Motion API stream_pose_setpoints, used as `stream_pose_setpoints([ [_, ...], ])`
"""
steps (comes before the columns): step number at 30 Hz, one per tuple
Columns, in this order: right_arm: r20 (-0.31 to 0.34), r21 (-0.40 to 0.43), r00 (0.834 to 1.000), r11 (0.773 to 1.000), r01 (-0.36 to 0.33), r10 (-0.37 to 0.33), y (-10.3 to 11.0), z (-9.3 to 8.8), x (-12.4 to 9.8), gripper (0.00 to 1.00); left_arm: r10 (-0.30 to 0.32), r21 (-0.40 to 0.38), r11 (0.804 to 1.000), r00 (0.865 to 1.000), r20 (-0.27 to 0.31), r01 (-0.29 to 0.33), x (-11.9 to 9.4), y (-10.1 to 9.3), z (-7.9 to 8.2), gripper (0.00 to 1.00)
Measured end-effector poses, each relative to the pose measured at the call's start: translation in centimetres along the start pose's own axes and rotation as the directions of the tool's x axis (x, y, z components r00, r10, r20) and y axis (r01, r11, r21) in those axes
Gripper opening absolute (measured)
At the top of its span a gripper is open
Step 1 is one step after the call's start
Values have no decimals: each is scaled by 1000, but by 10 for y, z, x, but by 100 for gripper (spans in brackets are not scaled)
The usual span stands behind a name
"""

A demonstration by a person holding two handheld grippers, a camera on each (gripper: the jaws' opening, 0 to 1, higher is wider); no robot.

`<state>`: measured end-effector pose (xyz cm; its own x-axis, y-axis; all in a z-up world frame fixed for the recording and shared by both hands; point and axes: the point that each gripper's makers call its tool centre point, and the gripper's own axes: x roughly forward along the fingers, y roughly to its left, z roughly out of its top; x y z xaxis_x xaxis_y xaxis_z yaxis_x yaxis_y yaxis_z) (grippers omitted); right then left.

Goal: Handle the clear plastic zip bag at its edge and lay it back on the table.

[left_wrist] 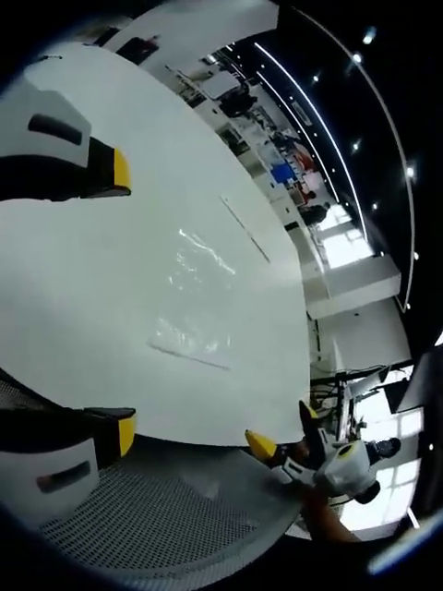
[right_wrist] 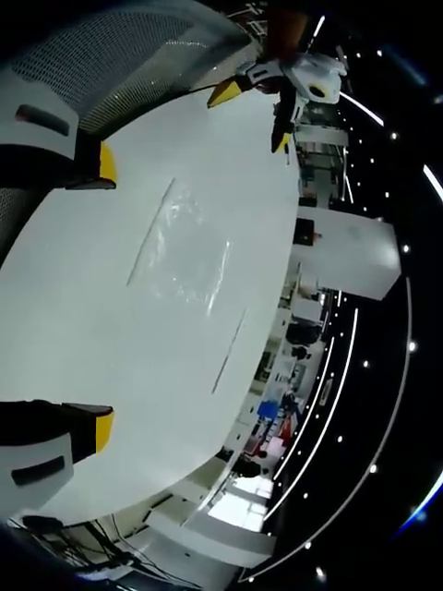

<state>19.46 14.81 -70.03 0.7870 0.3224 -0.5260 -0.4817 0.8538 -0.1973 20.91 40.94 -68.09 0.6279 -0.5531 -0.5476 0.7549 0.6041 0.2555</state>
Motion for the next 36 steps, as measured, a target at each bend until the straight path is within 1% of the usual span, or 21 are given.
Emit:
stream_pose_setpoints([
  [4, 2, 3, 1000, 1000, 6, -6, -1, 0, 0, 96, -21, 29, 999, 1000, -7, 21, 7, -1, 6, 92],
  [9, -2, 6, 1000, 1000, 9, -9, -2, -1, 0, 96, -49, 63, 997, 998, -24, 51, 17, -3, 7, 91],
  [14, -4, 6, 1000, 1000, 7, -7, -2, -1, 0, 96, -70, 88, 994, 997, -29, 73, 25, -4, 11, 90],
  [26, -10, 11, 1000, 1000, 8, -8, -2, -2, 0, 96, -99, 105, 989, 994, -41, 103, 33, -1, 9, 89],
  [36, -13, 9, 1000, 1000, 5, -5, -1, -2, 0, 95, -121, 114, 985, 991, -61, 127, 44, -5, 8, 86],
])
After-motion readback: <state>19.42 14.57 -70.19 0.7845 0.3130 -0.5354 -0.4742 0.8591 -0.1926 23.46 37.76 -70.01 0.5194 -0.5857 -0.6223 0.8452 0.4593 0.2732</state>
